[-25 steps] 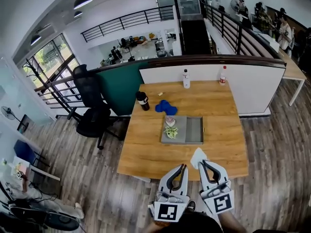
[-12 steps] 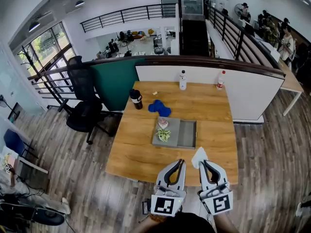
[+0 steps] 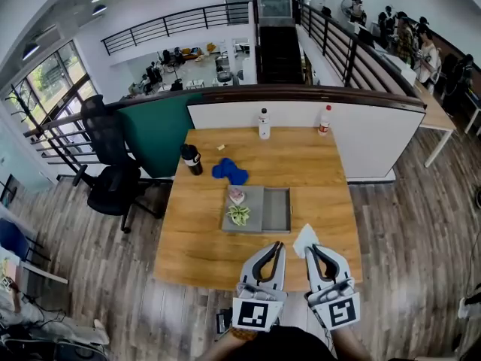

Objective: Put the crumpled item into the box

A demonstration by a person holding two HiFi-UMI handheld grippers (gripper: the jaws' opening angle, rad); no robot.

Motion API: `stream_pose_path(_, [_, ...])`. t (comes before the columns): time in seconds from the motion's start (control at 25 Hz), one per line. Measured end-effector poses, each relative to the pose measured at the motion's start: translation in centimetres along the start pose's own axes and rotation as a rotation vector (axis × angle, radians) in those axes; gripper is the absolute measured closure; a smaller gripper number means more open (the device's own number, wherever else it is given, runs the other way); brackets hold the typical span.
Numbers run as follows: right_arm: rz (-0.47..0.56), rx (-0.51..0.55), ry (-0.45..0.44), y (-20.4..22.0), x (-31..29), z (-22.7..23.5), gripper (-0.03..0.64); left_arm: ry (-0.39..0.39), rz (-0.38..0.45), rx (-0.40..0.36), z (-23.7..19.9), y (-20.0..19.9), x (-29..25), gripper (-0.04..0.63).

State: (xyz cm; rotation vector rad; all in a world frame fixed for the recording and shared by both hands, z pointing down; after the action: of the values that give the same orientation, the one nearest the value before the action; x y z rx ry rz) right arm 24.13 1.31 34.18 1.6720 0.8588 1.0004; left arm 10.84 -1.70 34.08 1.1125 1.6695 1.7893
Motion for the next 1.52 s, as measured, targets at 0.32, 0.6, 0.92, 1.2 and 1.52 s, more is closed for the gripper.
stream_pose_path(0.32, [0.017,0.029,0.004,-0.4,-2.1,0.7,0.603,0.012,0.022,0.011,-1.4,0.2,-1.9,0.563])
stream_pose_path(0.6, [-0.043,0.033,-0.028,0.3,-3.7,0.1,0.603,0.001,0.043,0.032,-3.4,0.1,-2.7,0.563])
stream_pose_path(0.92, [-0.005,0.048,0.001,0.5,-6.4,0.0,0.601,-0.004,0.036,0.044,-6.0,0.5,-3.6,0.563])
stream_pose_path(1.2, [-0.043,0.037,0.014,1.3,-8.3,-1.3,0.601,0.012,0.040,0.047,-8.4,0.5,-3.9,0.563])
stream_pose_path(1.52, [-0.089,0.025,-0.001,2.6,-10.8,-3.2,0.601,0.005,0.041,0.071,-11.5,0.6,-3.1,0.563])
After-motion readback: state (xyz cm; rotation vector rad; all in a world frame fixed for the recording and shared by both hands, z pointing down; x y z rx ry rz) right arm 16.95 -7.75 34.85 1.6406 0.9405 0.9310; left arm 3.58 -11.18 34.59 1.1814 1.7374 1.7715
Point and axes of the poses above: the fingertips, and each gripper's own axes: x backward along the fingers, z to its right, y out of its underside, the point moved 7 cm from there along x, backward along the fingers, and after that the axes turned 3 degrees about z, right-handed, at the moved point
